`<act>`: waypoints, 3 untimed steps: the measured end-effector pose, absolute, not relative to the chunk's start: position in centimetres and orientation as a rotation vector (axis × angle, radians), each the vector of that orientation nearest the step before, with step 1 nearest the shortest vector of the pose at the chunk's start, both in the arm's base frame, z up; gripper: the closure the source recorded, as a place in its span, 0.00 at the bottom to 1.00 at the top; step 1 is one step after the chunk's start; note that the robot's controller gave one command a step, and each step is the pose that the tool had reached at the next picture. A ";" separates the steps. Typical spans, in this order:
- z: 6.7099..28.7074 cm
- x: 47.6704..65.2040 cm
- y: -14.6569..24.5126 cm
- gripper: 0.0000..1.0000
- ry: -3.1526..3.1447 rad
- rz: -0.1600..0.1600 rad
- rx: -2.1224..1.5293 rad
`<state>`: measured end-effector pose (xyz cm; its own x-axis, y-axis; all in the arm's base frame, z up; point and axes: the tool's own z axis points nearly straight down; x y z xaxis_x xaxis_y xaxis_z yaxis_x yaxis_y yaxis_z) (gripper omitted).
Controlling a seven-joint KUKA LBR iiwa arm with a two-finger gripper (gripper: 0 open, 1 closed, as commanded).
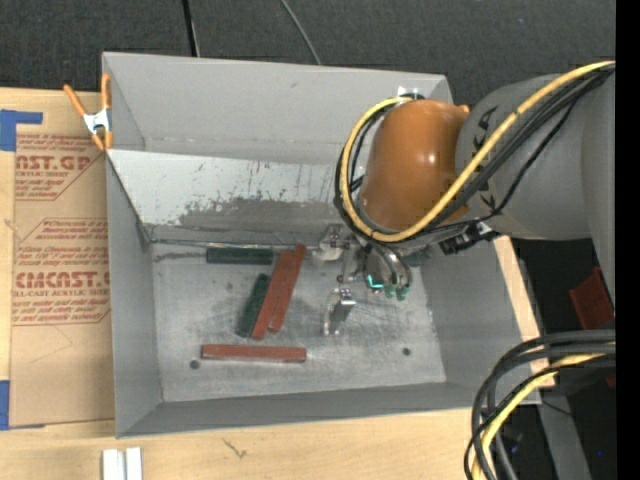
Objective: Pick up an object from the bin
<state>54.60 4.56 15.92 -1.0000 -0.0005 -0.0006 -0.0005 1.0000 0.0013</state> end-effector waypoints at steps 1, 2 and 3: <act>8.4 59.7 9.8 1.00 3.100 0.000 -0.409; 8.2 59.9 9.9 0.00 3.086 0.004 -0.406; 8.2 59.8 9.9 0.00 3.086 0.005 -0.406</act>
Offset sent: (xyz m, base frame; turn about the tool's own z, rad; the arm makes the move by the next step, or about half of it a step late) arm 0.0000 0.0000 0.0000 0.0000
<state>59.85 9.93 8.17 -0.9655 -0.2586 -0.0293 -0.2586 0.9660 -0.0008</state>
